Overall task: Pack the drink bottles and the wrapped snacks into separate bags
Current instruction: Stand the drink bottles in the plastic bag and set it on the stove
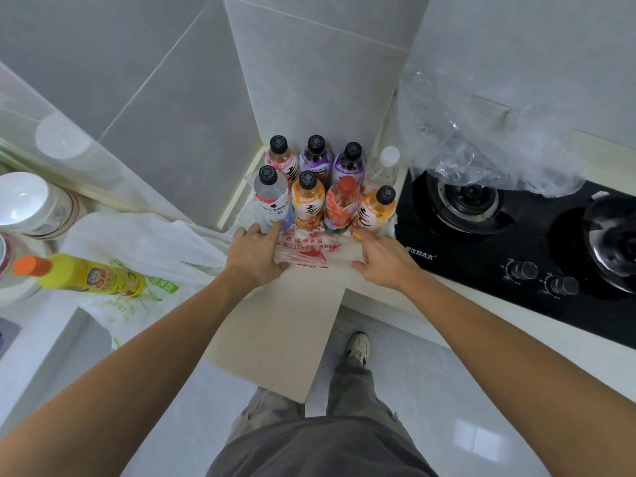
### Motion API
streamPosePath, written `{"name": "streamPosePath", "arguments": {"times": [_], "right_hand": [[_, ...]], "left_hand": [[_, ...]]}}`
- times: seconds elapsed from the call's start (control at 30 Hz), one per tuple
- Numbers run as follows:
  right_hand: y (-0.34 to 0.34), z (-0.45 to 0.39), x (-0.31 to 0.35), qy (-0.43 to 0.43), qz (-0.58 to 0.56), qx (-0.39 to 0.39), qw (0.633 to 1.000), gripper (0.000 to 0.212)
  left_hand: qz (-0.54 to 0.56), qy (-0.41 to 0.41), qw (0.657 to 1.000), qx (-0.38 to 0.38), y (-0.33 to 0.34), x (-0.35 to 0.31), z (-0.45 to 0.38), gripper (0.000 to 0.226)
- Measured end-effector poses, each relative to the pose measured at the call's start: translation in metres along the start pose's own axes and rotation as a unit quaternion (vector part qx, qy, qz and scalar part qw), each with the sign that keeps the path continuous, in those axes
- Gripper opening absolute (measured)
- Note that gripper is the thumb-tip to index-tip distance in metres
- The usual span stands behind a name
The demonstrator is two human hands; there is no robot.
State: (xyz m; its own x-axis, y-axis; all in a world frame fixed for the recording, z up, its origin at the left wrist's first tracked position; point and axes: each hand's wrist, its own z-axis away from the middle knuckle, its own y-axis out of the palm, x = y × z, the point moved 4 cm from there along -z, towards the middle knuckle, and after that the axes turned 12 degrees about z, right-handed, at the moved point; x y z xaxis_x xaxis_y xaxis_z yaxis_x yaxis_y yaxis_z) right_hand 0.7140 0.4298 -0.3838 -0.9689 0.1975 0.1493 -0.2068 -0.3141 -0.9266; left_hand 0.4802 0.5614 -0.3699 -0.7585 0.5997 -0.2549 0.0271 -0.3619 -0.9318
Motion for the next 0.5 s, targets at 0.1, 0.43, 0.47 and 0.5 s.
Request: {"name": "streamPosePath", "arguments": {"times": [0.1, 0.43, 0.47, 0.5], "right_hand": [[0.003, 0.003, 0.003, -0.024, 0.001, 0.001, 1.0, 0.062], [0.016, 0.005, -0.003, -0.071, 0.032, -0.028, 0.997, 0.028], [0.011, 0.006, -0.002, -0.071, 0.024, -0.047, 0.996, 0.03], [0.007, 0.007, -0.002, -0.069, 0.016, -0.062, 0.996, 0.031]], "left_hand": [[-0.062, 0.012, 0.998, 0.021, 0.0, -0.003, -0.003, 0.061], [-0.023, 0.051, 0.997, 0.05, 0.013, -0.004, 0.0, 0.039], [-0.008, 0.05, 0.997, 0.053, 0.013, -0.003, -0.001, 0.037], [0.006, 0.048, 0.997, 0.057, 0.013, -0.003, -0.001, 0.036]]}}
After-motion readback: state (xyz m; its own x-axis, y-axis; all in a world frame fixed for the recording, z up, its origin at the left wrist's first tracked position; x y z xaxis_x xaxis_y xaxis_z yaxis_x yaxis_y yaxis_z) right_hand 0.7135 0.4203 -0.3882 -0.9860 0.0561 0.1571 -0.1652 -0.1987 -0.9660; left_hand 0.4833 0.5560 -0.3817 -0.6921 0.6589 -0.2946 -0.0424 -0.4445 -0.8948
